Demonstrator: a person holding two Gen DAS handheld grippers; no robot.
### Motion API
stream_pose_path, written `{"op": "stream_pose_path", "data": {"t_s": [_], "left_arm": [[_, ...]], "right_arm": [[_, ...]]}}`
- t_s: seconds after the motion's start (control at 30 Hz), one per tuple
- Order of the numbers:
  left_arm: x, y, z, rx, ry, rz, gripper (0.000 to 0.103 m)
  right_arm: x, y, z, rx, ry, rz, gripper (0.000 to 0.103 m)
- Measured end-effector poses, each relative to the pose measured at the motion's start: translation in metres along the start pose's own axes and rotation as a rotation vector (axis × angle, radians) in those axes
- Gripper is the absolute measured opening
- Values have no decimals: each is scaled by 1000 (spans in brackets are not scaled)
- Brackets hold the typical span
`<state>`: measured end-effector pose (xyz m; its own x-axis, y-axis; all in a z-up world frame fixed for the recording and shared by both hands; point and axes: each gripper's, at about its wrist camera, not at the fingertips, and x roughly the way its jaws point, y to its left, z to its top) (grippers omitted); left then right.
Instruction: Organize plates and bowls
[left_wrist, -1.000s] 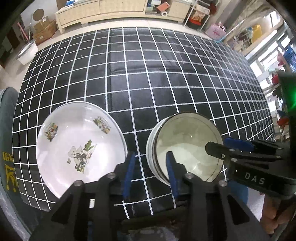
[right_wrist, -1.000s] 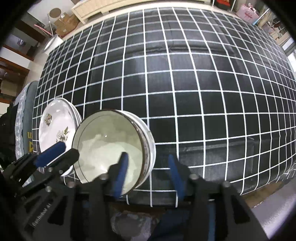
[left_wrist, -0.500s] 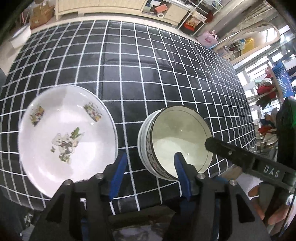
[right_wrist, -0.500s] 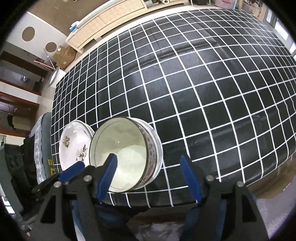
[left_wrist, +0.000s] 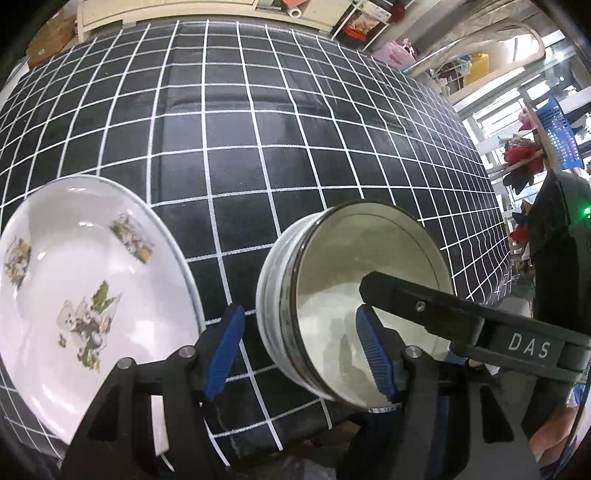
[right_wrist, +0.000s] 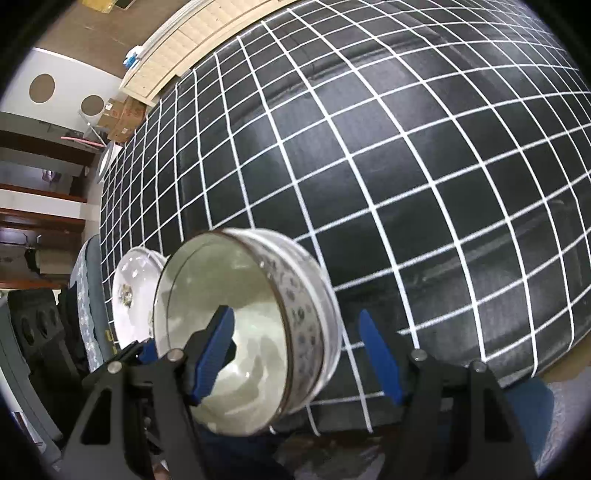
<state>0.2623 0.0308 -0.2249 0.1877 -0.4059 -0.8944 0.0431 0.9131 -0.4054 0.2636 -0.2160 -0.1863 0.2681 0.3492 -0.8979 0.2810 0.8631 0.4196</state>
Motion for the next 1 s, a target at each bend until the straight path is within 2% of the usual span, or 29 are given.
{"op": "stream_pose_path", "data": {"t_s": [0.1, 0.33, 0.53, 0.63, 0.67, 0.87, 1.0], "left_arm": [[6, 2, 1, 4, 15, -14, 60], [22, -5, -1, 42, 24, 5, 61], [18, -1, -4, 17, 23, 1, 60], [17, 0, -4, 17, 27, 3, 60], [16, 1, -4, 16, 27, 4, 60], [18, -2, -2, 10, 22, 15, 60], [19, -5, -1, -10, 14, 36, 61]], "right_arm": [[4, -1, 2, 2, 6, 9, 74], [10, -6, 1, -39, 2, -17, 74], [13, -14, -4, -29, -2, 14, 66], [11, -12, -5, -44, -8, 3, 61], [11, -11, -5, -37, -4, 9, 58], [13, -10, -1, -12, 19, 18, 58], [14, -9, 3, 48, 42, -9, 59]]}}
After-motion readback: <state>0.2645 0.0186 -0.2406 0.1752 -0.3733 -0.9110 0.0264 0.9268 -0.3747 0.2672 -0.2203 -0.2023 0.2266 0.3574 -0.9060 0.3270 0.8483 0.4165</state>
